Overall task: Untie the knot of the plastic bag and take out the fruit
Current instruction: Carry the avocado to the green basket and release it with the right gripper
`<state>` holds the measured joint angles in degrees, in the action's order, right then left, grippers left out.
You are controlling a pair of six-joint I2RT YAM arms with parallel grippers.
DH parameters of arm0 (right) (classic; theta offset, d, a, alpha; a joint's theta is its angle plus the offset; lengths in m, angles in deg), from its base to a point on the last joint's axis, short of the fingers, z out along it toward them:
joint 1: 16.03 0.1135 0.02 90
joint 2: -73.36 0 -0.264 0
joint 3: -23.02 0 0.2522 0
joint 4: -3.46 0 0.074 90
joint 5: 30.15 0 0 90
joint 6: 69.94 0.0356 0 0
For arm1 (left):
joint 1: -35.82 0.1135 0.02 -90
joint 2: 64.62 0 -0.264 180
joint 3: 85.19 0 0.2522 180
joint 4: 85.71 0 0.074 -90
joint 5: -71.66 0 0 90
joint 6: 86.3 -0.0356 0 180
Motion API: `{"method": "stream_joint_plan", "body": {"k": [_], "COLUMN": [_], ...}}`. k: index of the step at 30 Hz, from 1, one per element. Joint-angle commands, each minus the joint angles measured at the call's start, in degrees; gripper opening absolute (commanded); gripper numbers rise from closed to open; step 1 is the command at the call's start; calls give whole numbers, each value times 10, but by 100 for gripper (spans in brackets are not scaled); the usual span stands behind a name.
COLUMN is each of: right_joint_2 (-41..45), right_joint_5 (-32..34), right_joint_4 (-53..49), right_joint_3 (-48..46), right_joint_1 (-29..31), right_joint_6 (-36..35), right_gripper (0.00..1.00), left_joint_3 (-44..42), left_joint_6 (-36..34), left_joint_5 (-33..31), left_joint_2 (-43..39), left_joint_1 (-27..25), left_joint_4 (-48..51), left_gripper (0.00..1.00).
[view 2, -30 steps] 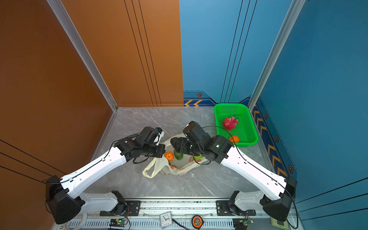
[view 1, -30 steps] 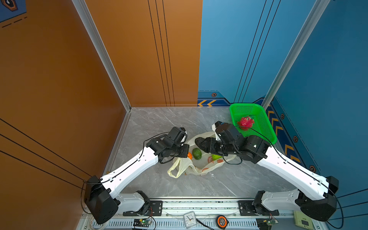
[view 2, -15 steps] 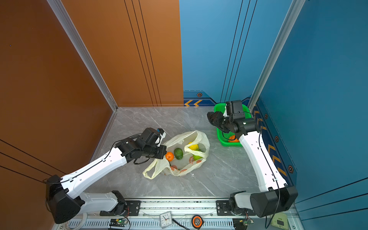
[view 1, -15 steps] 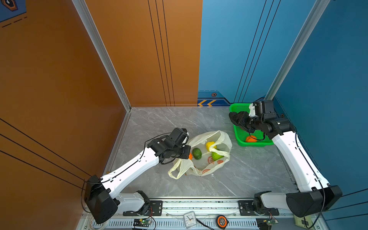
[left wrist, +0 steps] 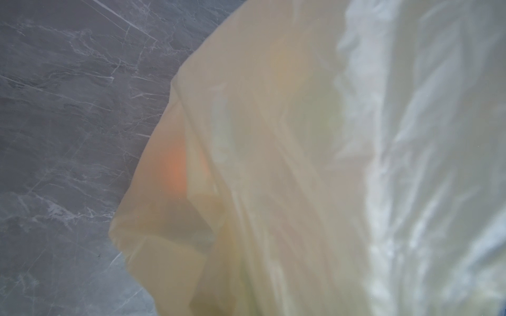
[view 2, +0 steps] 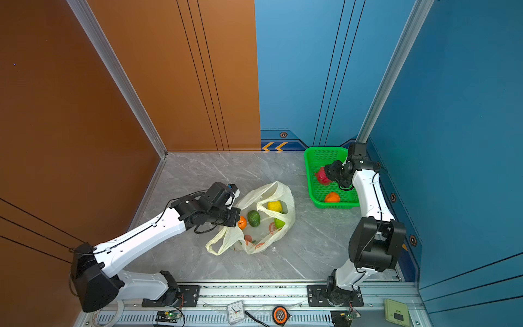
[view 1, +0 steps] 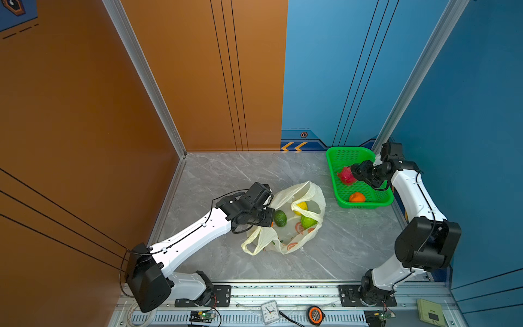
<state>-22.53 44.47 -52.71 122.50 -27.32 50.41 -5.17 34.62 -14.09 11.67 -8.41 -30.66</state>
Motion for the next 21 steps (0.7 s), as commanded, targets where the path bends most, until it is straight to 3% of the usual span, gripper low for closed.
{"method": "stream_joint_plan", "body": {"k": [1, 13, 21], "right_joint_2": [-34, -114, -123], "right_joint_5": [29, 47, 58], "right_joint_4": [17, 36, 35], "right_joint_3": [-1, -5, -8], "right_joint_1": [-12, -15, -18], "right_joint_6": [-39, -45, -44], "right_gripper": [45, 48, 70], "left_joint_3": [21, 22, 24], "left_joint_6": [1, 5, 5], "left_joint_5": [-7, -20, -24], "left_joint_2": [6, 1, 5], "left_joint_1": [-7, -17, -24], "left_joint_4": [-2, -2, -2], "left_gripper": [1, 2, 2]}}
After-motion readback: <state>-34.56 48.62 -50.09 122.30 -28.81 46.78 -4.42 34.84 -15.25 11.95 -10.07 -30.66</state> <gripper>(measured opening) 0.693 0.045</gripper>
